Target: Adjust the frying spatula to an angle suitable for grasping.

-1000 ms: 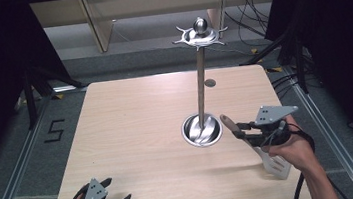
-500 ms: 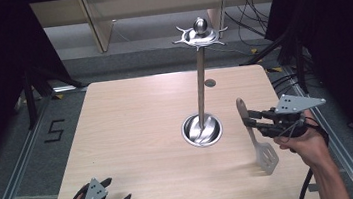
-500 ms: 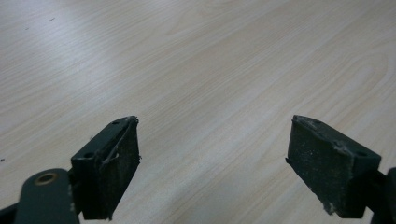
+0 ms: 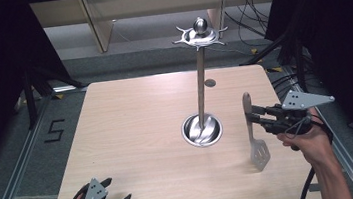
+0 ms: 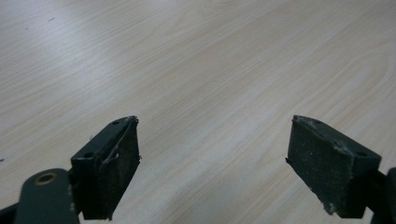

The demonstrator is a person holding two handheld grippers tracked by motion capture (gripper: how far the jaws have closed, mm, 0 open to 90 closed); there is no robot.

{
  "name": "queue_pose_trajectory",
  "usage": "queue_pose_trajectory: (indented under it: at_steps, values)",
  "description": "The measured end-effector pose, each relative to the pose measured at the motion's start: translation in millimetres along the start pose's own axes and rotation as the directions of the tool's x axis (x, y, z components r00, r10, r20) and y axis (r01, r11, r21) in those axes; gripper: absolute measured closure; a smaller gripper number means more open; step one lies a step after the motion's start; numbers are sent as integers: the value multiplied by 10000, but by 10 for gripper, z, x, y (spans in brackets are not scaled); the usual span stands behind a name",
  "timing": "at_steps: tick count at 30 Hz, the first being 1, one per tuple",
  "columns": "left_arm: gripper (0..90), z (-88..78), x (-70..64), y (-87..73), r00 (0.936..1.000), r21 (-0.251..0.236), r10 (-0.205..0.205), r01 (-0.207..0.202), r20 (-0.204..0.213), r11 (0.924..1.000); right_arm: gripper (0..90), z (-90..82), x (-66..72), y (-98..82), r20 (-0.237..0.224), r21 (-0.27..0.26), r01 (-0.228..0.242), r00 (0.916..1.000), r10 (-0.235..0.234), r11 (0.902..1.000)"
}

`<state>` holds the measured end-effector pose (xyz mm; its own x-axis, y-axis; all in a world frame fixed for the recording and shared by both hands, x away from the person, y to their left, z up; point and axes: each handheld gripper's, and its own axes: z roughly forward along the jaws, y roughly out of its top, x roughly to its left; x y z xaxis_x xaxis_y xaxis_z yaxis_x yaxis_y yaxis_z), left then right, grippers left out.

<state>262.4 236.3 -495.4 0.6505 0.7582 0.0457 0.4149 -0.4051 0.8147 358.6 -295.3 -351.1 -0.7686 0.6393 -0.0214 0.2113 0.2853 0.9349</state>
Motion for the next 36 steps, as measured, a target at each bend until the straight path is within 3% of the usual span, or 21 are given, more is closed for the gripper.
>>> queue_pose_trajectory:
  at_steps: [4,5,8,9,14,18,19,21,24,25,26,27,36]
  values:
    - [162,-2,-1,0,10000,23,-15,15,-6,10000,702,-21,-36,14,14,-143,222,9998,-222,9997]
    - [161,-3,-1,1,10000,25,-7,7,-4,10000,702,-25,-11,18,117,-272,-44,9999,48,9996]
    - [162,-1,-3,0,10000,17,-14,14,-10,10000,702,-42,-27,33,-13,-189,74,10000,-75,9998]
    - [162,-2,-8,-2,9999,7,-108,109,-23,9999,702,-39,-20,37,78,-412,-135,9999,139,9991]
    - [162,8,-18,-7,9995,-108,-312,312,-25,9995,703,-45,-41,44,-60,-509,-185,9998,182,9985]
    - [162,1,-15,-5,9996,-1,-264,264,-22,9997,703,-54,-66,59,-93,-666,-233,9997,228,9975]
    - [162,-1,-2,-2,10000,16,-30,30,-17,10000,703,-57,-66,63,-68,-718,-232,9997,227,9972]
    - [162,-1,-2,-1,10000,22,-21,21,-20,10000,703,-60,-58,79,-122,-752,-309,9995,301,9967]
    - [162,3,-14,-4,10000,-52,-89,89,23,9999,703,-50,-74,101,-118,-970,-39,9999,27,9953]
    - [161,6,-19,-4,9999,-100,-126,126,36,9999,703,-50,-51,108,-89,-953,-305,9995,298,9950]
    - [162,5,-18,-3,9999,-97,-128,128,29,9999,703,-49,-65,120,-197,-1022,-130,9997,110,9947]
    - [162,-6,5,-1,9999,145,123,-123,-47,9998,703,-50,-55,132,-181,-1057,-267,9995,249,9940]
    - [162,-3,1,-2,9999,133,99,-99,-54,9999,703,-29,-58,270,-168,-1160,-152,9998,133,9931]
